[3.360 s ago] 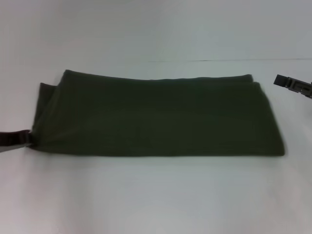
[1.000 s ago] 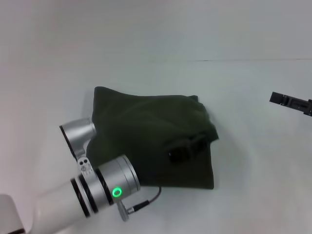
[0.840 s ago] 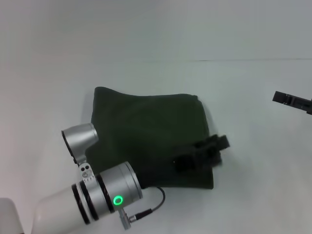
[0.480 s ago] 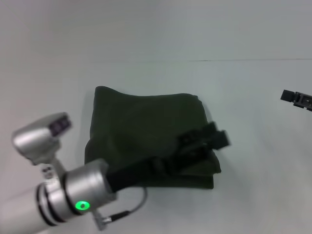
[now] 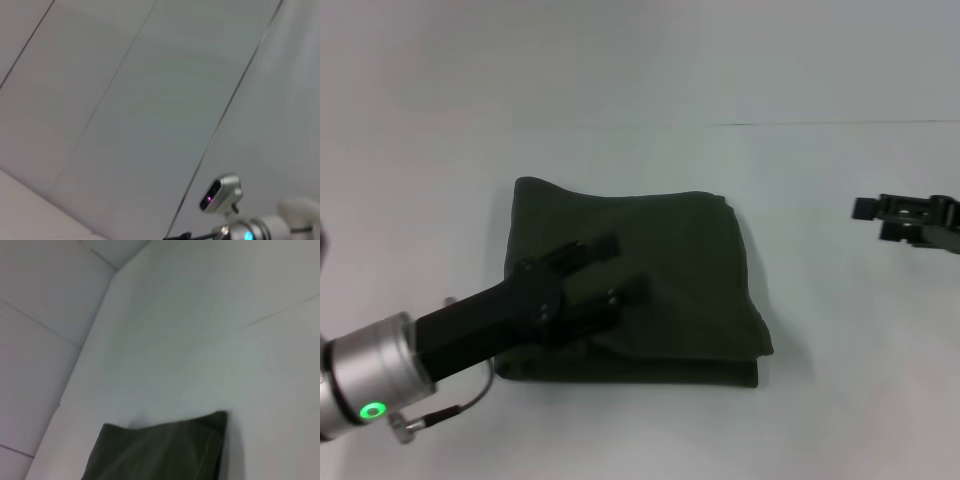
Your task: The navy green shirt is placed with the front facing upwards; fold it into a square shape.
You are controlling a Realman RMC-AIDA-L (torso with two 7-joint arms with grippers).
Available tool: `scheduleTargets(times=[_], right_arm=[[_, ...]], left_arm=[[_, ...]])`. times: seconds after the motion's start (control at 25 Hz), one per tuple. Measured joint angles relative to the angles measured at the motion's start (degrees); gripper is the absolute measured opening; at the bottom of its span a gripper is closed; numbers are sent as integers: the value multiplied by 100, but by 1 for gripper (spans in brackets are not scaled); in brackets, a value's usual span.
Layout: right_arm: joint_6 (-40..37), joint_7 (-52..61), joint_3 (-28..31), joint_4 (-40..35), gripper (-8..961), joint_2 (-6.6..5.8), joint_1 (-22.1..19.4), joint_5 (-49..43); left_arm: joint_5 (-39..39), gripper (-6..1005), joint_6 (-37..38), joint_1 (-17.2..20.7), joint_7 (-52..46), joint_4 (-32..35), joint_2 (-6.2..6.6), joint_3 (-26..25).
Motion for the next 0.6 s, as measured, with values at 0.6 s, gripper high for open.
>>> scheduleTargets(times=[0.6], right_arm=[[798,609,-662,883,901,540,875,-108]], left_arm=[[767,907,10,685,1036,1381,20,183]])
